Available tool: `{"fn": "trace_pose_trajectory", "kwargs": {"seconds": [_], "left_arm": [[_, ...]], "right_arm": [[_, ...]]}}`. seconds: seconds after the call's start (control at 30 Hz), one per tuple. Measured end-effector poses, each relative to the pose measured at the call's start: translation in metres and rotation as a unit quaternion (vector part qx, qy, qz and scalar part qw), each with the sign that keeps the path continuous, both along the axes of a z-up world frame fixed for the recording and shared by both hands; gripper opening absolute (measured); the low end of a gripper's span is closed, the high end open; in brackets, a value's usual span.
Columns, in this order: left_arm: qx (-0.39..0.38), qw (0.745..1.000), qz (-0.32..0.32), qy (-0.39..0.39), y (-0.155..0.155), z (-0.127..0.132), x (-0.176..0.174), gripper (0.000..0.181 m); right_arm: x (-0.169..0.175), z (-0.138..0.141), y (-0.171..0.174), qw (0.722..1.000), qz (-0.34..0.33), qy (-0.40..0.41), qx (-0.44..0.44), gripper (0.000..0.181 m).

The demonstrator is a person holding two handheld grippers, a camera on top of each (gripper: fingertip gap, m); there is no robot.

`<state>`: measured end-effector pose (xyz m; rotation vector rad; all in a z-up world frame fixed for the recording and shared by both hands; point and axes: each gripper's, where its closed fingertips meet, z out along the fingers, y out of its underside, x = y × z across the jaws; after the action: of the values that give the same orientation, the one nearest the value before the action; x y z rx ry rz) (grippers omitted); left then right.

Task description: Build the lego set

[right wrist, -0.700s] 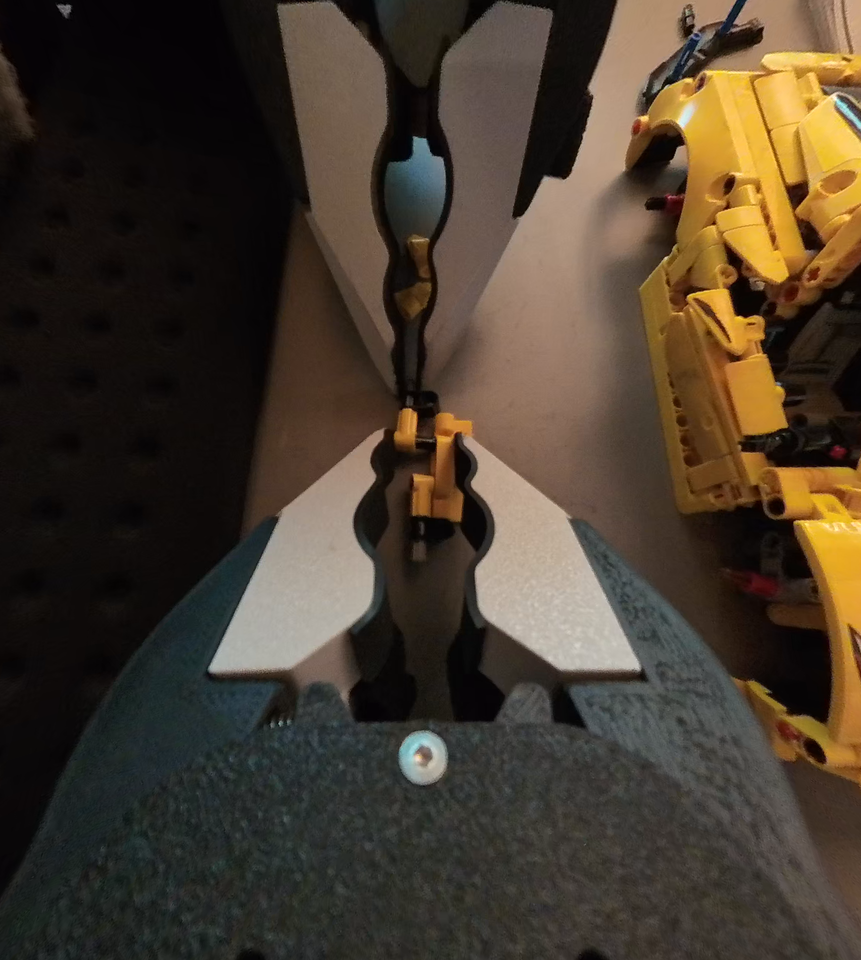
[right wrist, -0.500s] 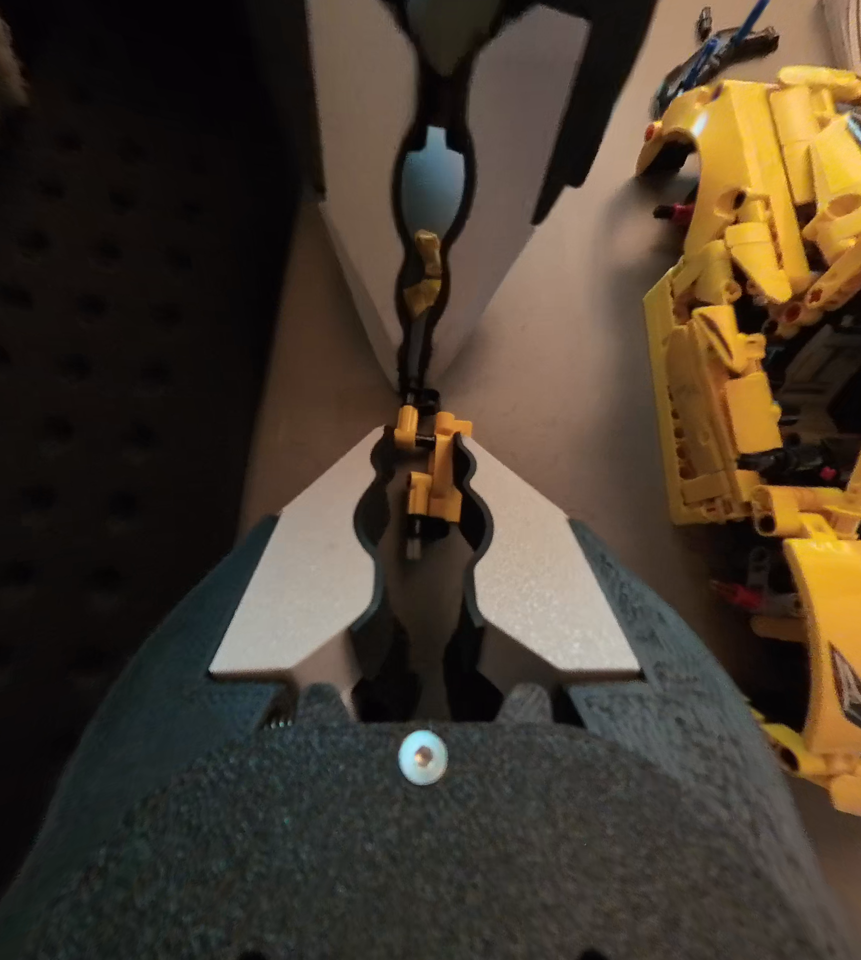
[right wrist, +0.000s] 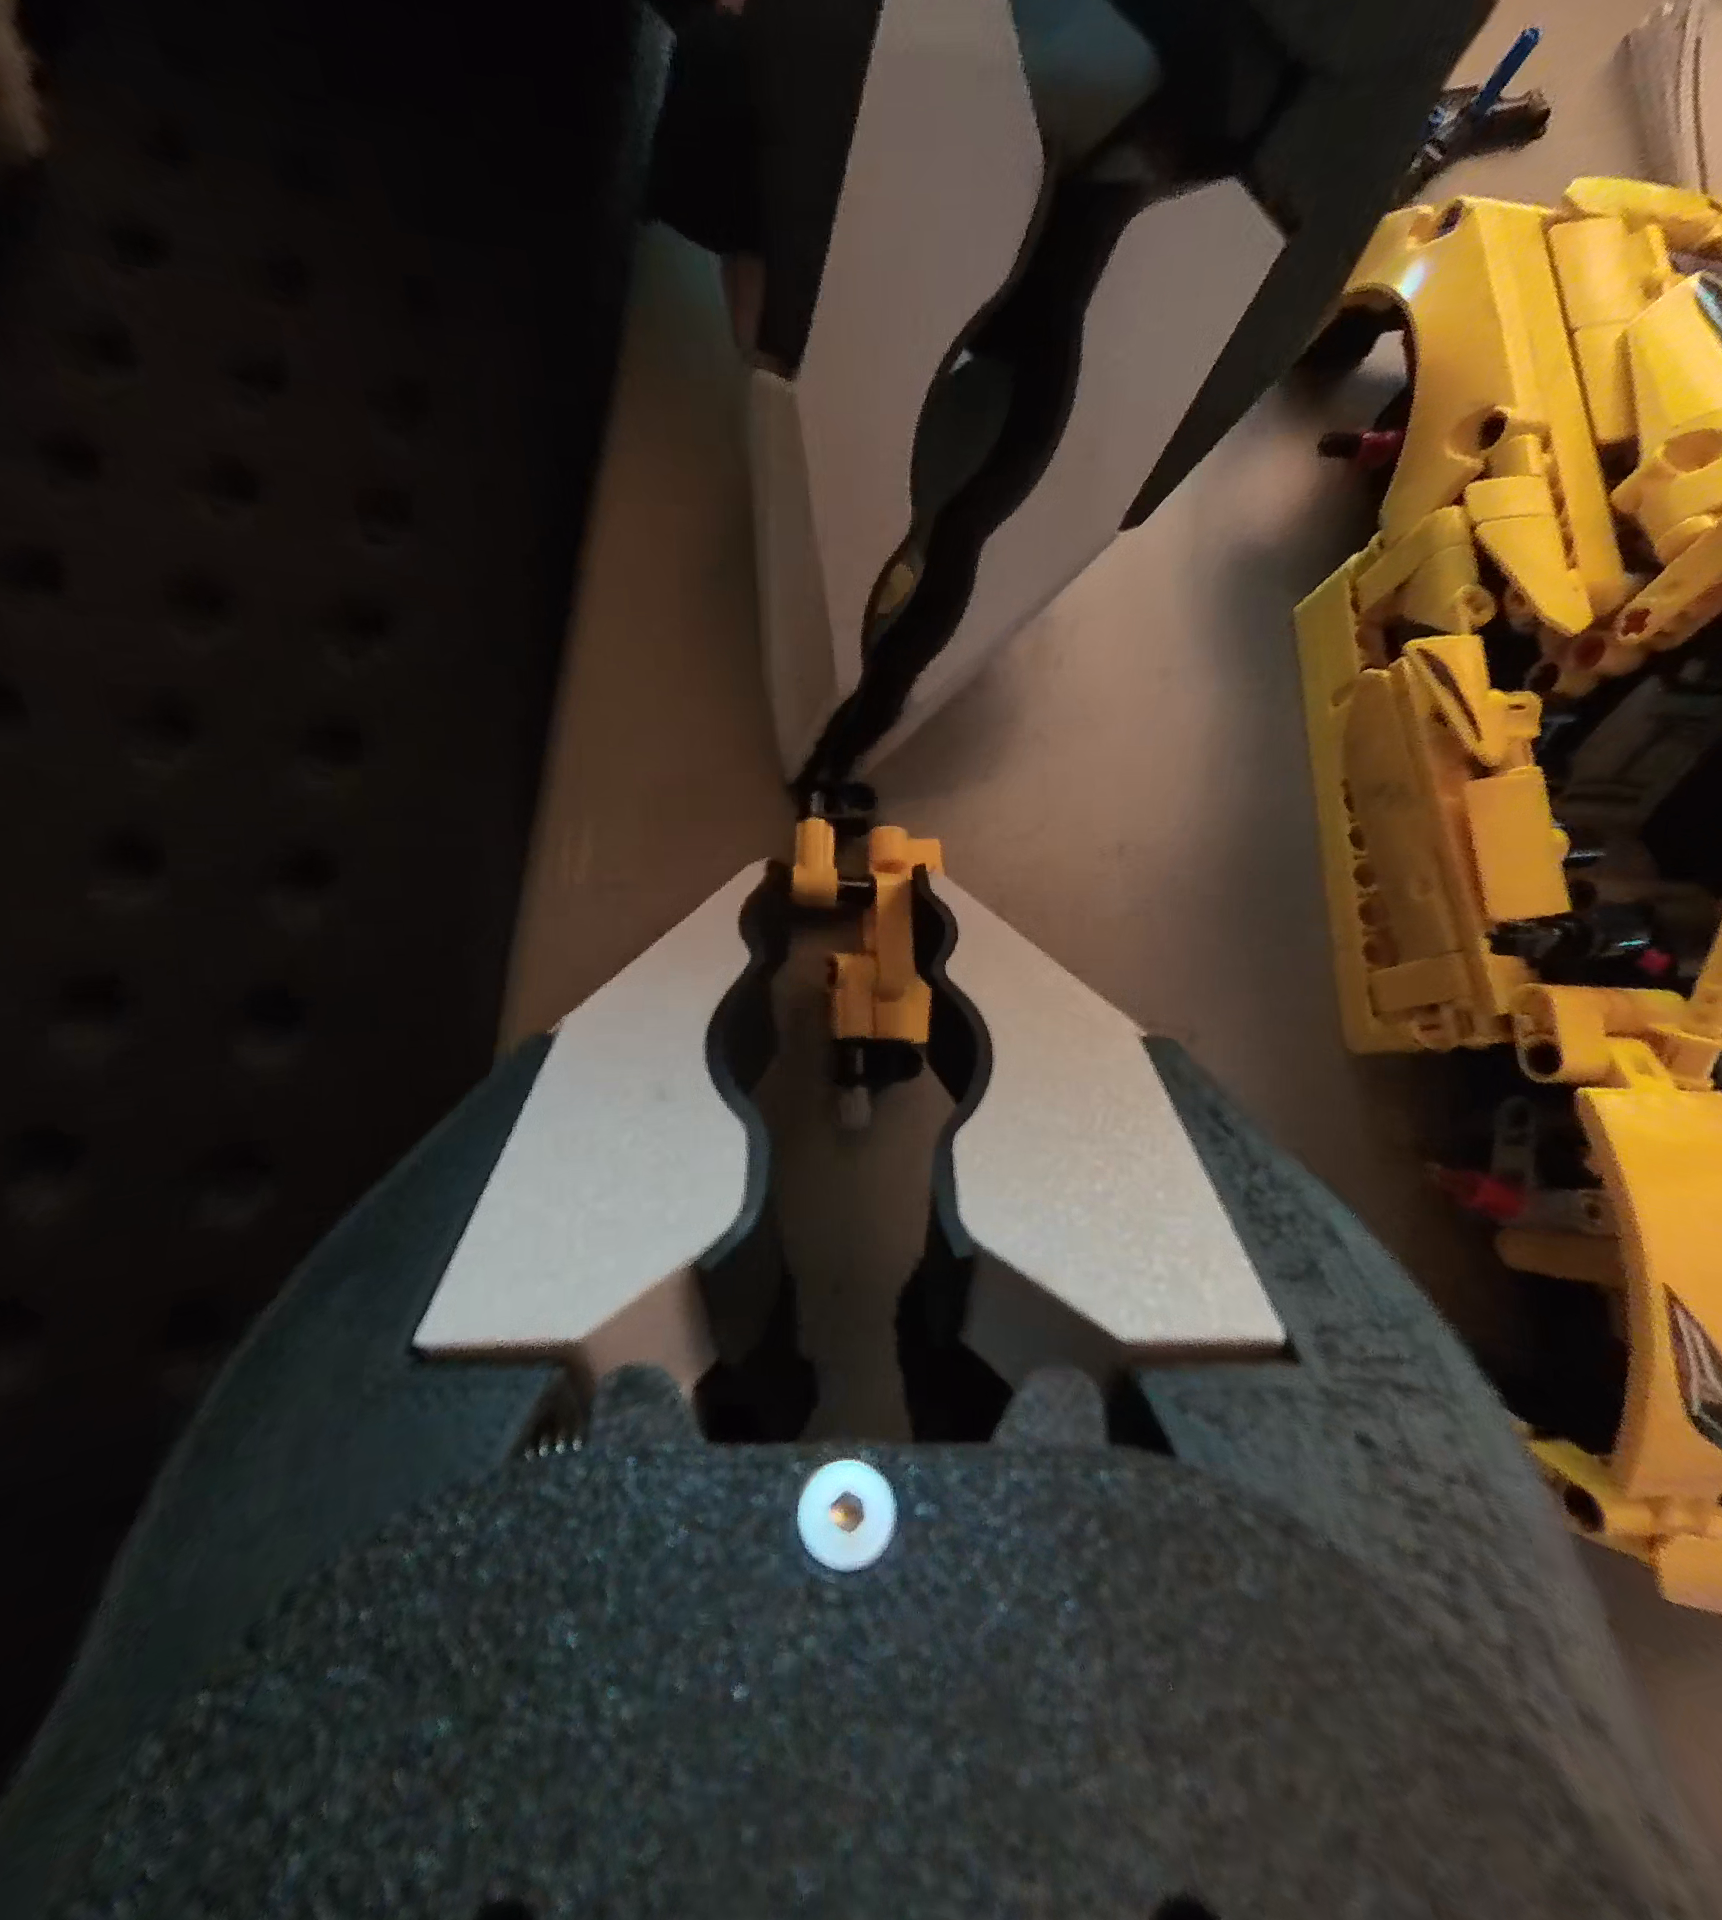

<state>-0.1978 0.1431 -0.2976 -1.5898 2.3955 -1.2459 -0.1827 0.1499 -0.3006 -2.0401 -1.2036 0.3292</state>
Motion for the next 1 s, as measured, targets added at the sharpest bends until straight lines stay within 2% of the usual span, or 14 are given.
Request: {"fn": "trace_pose_trajectory", "kwargs": {"seconds": [0.1,0.17,0.4,0.5,0.63,0.8,0.87,1.0], "left_arm": [[-0.008,1.000,0.003,0.004,-0.0006,0.0001,-0.0002,0.004],[-0.006,1.000,0.000,0.003,-0.0005,0.0001,-0.0009,0.004],[0.002,1.000,-0.001,0.002,0.0016,-0.0001,-0.0002,0.004],[0.052,0.997,-0.018,-0.051,0.0032,-0.0008,0.0012,0.004],[0.147,0.979,-0.052,-0.127,0.0015,-0.0022,0.0014,0.006],[0.191,0.968,-0.070,-0.150,0.0025,-0.0023,0.0025,0.005],[0.182,0.970,-0.073,-0.144,0.0021,-0.0024,0.0022,0.004],[0.082,0.992,-0.049,-0.080,-0.0002,-0.0017,-0.0006,0.004]], "right_arm": [[-0.0015,-0.0001,-0.0021,1.000,-0.003,0.020,-0.022,0.029],[-0.0005,0.0001,-0.0012,0.999,-0.008,0.024,-0.024,0.024],[-0.0003,0.0001,-0.0001,1.000,-0.007,0.017,-0.022,0.023],[0.0024,-0.0005,0.0023,1.000,-0.007,-0.003,-0.006,0.023],[0.0023,-0.0001,0.0020,1.000,-0.007,0.010,-0.015,0.023],[0.0022,0.0005,0.0015,0.999,-0.015,0.031,-0.032,0.023],[0.0019,0.0003,0.0013,0.999,-0.011,0.025,-0.022,0.023],[-0.0003,0.0001,0.0004,1.000,0.005,0.001,0.010,0.023]]}}
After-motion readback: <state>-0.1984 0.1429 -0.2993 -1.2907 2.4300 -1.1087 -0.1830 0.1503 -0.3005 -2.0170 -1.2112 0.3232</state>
